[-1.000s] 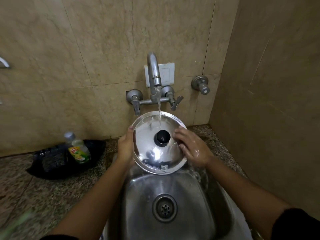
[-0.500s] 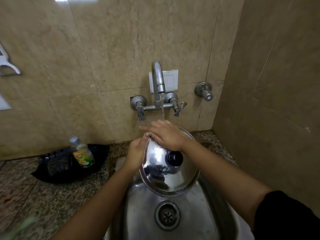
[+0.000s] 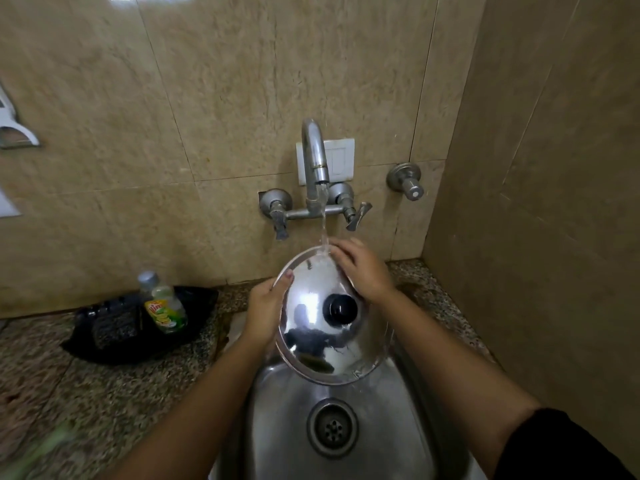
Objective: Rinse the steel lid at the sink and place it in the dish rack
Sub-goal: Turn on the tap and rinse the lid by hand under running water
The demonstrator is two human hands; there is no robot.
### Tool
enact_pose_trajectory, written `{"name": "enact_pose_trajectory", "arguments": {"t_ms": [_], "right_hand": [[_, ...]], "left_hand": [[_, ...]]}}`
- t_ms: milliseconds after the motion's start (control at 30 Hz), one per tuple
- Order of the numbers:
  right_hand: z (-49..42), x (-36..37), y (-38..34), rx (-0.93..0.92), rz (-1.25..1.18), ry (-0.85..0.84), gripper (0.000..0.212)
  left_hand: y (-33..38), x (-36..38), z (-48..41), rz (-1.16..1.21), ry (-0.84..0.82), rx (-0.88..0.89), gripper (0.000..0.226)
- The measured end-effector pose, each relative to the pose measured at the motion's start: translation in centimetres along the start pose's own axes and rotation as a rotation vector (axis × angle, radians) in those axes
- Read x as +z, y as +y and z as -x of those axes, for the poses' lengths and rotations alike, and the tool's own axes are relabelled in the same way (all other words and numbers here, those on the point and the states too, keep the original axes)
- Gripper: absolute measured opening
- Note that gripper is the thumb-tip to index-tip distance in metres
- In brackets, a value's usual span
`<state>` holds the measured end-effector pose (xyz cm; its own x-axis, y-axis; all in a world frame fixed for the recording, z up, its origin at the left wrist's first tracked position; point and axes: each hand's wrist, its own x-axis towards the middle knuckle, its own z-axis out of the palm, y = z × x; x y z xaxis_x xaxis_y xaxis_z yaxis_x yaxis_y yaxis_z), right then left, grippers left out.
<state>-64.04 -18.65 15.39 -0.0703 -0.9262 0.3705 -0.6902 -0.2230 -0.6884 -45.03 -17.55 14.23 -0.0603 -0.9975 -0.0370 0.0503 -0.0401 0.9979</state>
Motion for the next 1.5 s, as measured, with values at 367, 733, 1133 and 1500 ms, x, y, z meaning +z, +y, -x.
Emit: {"name": "enact_pose_trajectory", "arguments": {"t_ms": [367,733,1133,1500], "right_hand": [[8.9,1.7,6.0,-0.29,0.619,-0.027,0.066],[6.1,-1.7,5.7,-0.31,0.598,0.041,0.06],[1.4,-5.0,3.3,0.209,-0.423,-0.024,0.041],[4.2,4.6,-0.6,-0.097,0.459,-0.205,0.059]], "left_hand": [[-1.7,-1.0,-1.2,0.074,0.382,-0.048,0.041],[-0.9,2.4,-3.4,0.185,0.243,-0.479,0.034],[-0.8,2.7,-0.5,0.127,-0.249,-0.297,0.056],[-2.0,4.3,1.2,0.1,0.029,-0.274,0.047]]}}
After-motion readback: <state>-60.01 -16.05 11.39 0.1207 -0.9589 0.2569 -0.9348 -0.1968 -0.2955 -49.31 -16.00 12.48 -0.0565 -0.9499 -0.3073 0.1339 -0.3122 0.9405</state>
